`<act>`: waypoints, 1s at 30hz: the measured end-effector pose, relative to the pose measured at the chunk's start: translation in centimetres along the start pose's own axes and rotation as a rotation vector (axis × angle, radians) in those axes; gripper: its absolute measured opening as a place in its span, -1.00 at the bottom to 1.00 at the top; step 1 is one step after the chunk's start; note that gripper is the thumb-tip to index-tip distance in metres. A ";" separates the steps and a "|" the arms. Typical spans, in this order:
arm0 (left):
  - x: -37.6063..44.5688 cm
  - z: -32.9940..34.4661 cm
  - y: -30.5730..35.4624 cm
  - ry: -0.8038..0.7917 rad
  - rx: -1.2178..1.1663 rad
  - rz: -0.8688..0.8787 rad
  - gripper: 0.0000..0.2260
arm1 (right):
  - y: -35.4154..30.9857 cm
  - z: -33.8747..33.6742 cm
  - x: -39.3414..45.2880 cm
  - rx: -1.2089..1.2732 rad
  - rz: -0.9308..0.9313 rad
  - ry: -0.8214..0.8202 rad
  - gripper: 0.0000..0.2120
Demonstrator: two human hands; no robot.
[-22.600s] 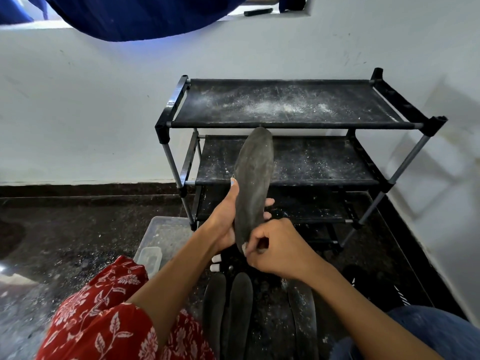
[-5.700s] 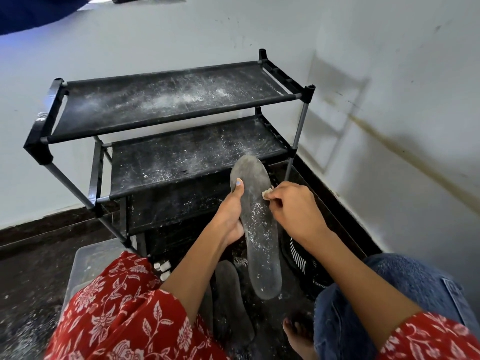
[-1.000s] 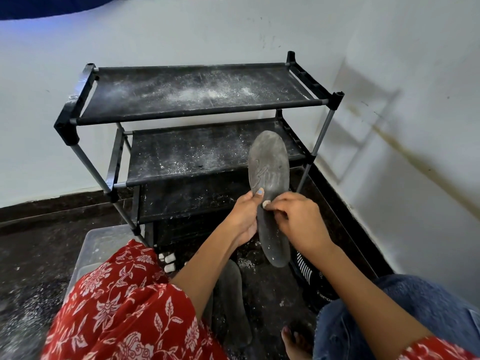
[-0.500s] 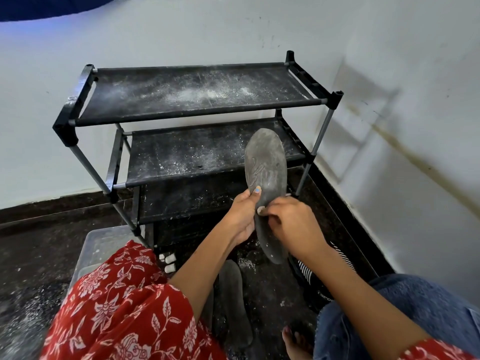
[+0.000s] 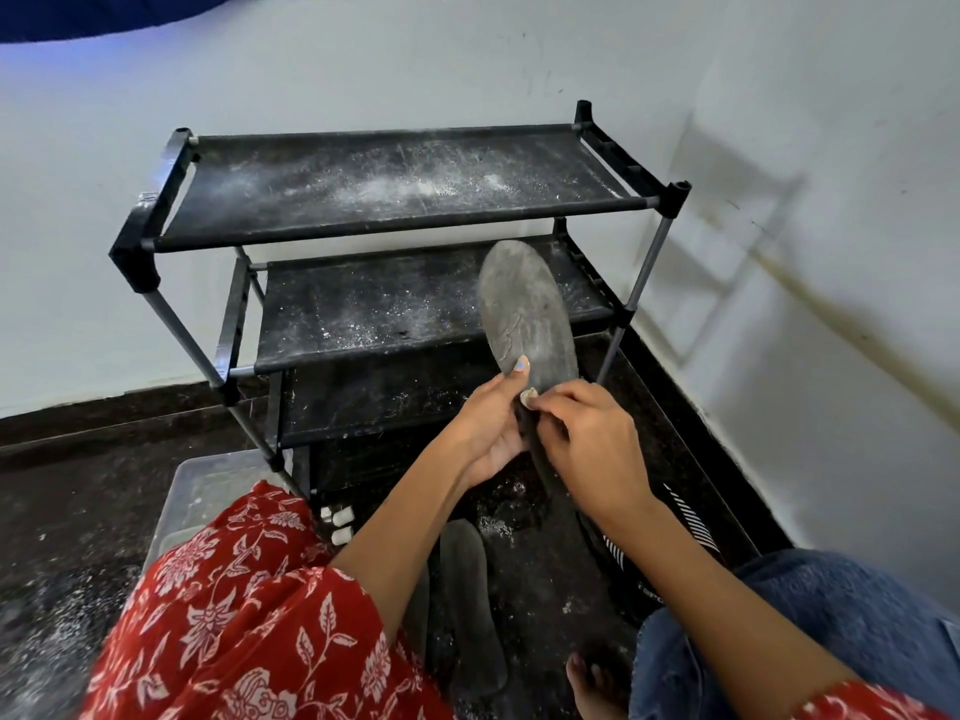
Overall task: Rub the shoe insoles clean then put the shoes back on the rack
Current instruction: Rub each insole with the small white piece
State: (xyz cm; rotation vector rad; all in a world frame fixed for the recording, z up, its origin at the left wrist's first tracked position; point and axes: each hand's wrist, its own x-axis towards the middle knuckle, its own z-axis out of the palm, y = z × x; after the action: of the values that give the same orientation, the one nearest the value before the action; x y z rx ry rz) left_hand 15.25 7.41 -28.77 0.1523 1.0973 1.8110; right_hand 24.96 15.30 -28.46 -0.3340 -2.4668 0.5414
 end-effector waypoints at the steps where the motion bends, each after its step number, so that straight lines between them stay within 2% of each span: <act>1: 0.0 0.0 0.0 -0.007 0.000 0.006 -0.74 | 0.2 0.0 0.1 0.004 -0.004 0.011 -0.82; 3: 0.0 0.0 -0.3 0.015 0.006 0.017 -0.78 | 0.5 -0.1 0.4 0.007 -0.021 -0.001 -0.83; 7: 0.0 0.1 -0.6 0.050 -0.051 0.027 -0.81 | 0.2 -0.2 0.4 -0.017 -0.056 -0.147 -0.81; 10: -0.2 0.4 -0.4 0.082 -0.046 0.017 -0.81 | -0.3 -0.4 0.1 -0.035 -0.064 -0.310 -0.83; 13: 0.1 0.3 -0.3 0.106 0.006 0.019 -0.80 | 0.0 -0.7 0.2 -0.011 0.010 -0.484 -0.87; 14: 0.2 0.1 -0.4 0.112 0.019 0.024 -0.79 | 0.0 -0.8 0.2 0.005 0.017 -0.465 -0.89; 17: 0.4 0.0 -0.4 0.112 0.035 0.033 -0.78 | 0.2 -0.7 0.3 0.060 0.016 -0.172 -0.90; 19: 0.4 0.0 -0.5 0.096 0.034 0.030 -0.77 | 0.3 -0.4 0.6 0.072 0.010 -0.091 -0.83; 22: 0.5 -0.1 -0.6 0.110 0.031 0.028 -0.78 | 0.3 0.1 0.3 0.031 -0.049 -0.163 -0.78; 27: 0.7 -0.4 -0.5 0.179 0.059 0.037 -0.78 | -0.4 -0.1 -0.3 -0.028 0.020 -0.531 -0.84; 28: 0.6 -0.3 -0.5 0.178 0.066 0.039 -0.78 | -0.4 -0.2 -0.3 -0.019 0.034 -0.528 -0.84; 30: 0.6 -0.3 -0.3 0.165 0.070 0.047 -0.78 | -0.3 -0.3 -0.1 0.026 0.038 -0.336 -0.85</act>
State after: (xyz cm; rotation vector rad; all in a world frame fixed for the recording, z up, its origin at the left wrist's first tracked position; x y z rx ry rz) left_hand 15.03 7.72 -29.37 0.0713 1.2837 1.8530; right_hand 25.19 15.11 -28.11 -0.2997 -2.7767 0.6936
